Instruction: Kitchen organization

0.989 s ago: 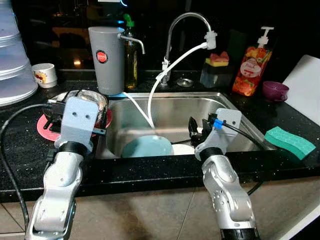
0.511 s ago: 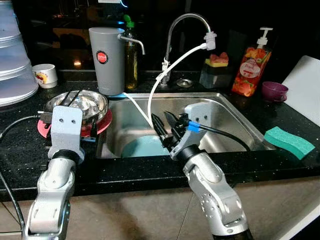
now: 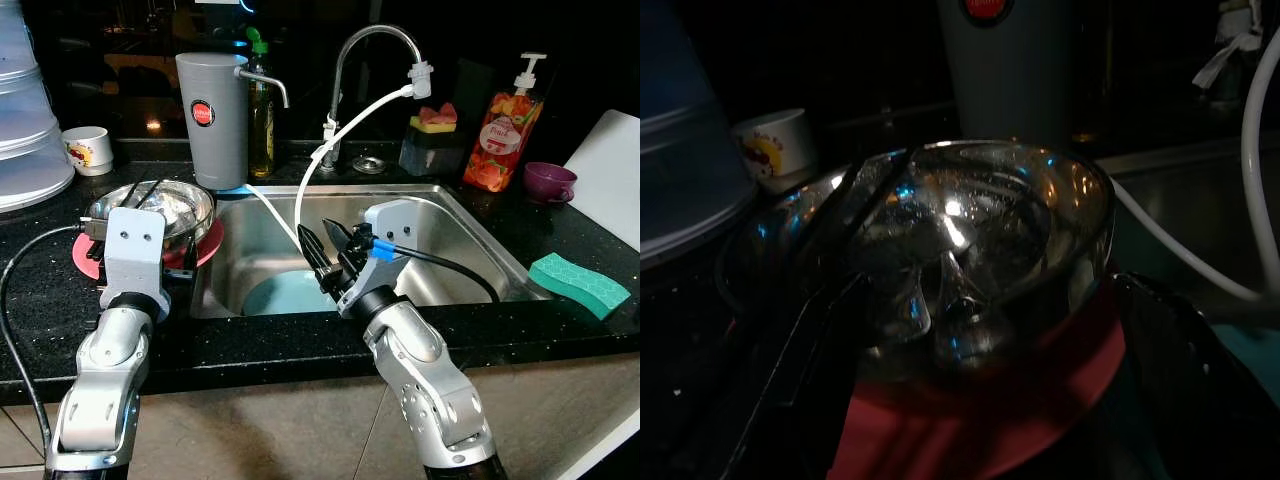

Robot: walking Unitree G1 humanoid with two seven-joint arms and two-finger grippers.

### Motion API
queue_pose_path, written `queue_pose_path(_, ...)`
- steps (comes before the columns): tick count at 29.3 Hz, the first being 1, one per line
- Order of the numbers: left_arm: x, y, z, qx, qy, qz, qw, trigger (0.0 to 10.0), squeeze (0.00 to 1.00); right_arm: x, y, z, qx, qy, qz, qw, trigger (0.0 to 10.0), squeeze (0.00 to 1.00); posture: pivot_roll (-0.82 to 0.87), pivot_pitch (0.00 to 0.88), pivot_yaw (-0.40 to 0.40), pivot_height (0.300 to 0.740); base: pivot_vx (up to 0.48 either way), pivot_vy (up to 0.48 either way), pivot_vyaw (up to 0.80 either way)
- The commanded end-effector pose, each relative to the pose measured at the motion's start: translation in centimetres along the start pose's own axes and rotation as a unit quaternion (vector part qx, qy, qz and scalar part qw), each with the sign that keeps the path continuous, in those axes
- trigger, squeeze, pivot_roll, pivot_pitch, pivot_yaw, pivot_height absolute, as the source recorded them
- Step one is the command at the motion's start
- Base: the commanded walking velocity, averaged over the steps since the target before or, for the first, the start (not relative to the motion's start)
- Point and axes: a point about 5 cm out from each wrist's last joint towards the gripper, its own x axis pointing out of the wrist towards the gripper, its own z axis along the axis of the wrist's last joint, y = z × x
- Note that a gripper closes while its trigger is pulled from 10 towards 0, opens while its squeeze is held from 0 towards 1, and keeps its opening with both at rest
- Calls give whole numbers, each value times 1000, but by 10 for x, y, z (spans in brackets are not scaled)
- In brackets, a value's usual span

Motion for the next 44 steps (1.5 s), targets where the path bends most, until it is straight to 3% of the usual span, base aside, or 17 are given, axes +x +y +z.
queue_pose_path(1, 2, 0, 0, 2, -1, -4, 1000, 10000, 0, -2, 2, 1, 4, -3, 1, 1000, 10000, 0, 180, 119, -56, 740, 0, 0, 0)
queue_pose_path(4, 4, 1, 1, 1, -2, -3, 1000, 10000, 0, -2, 3, 1, 6, -2, 2, 1000, 10000, 0, 180, 119, -56, 740, 0, 0, 0)
queue_pose_path(5, 5, 2, 1, 1, -3, -2, 1000, 8471, 0, -2, 3, 1, 7, -1, 3, 1000, 10000, 0, 180, 123, -62, 740, 0, 0, 0)
queue_pose_path(6, 5, 2, 1, 0, -4, -2, 1000, 8471, 0, -2, 3, 1, 7, -1, 3, 1000, 10000, 0, 180, 123, -62, 740, 0, 0, 0)
queue_pose_path(7, 6, 3, 1, 0, -4, 0, 1000, 7686, 0, -2, 3, 0, 7, 0, 4, 1000, 10000, 0, 180, 123, -62, 740, 0, 0, 0)
queue_pose_path(9, 7, 3, 1, -1, -4, 2, 1000, 5059, 0, -2, 2, 1, 6, 0, 4, 1000, 10000, 0, 177, 124, -64, 740, 0, 0, 0)
queue_pose_path(13, 7, 3, 0, -2, -5, 3, 1000, 3922, 0, -2, 1, 1, 5, 0, 1, 1000, 10000, 0, 175, 125, -68, 740, 0, 0, 0)
queue_pose_path(15, 7, 4, 0, -2, -5, 5, 1000, 0, 0, -3, 0, 1, 6, 0, 1, 1000, 10000, 0, 180, 119, -70, 740, 0, 0, 0)
queue_pose_path(27, 8, 5, 6, 8, -28, 13, 999, 0, 0, -1, 1, 1, 6, 0, 7, 1000, 10000, 0, 176, 103, -81, 740, 0, 0, 0)
queue_pose_path(28, 8, 4, 7, 13, -33, 12, 999, 1412, 0, -1, 1, 1, 6, 0, 7, 1000, 10000, 0, 176, 103, -81, 740, 0, 0, 0)
queue_pose_path(29, 8, 4, 7, 13, -33, 12, 999, 1412, 0, -1, 1, 1, 6, 0, 7, 1000, 10000, 0, 176, 103, -81, 740, 0, 0, 0)
queue_pose_path(30, 9, 3, 9, 20, -39, 14, 999, 10000, 0, -2, 1, 1, 6, 0, 6, 1000, 10000, 0, 175, 105, -82, 740, 0, 0, 0)
queue_pose_path(44, 10, -2, 36, 43, -102, 10, 994, 10000, 0, -3, 2, 0, 14, 1, -1, 1000, 10000, 0, 177, 116, -77, 740, 0, 0, 0)
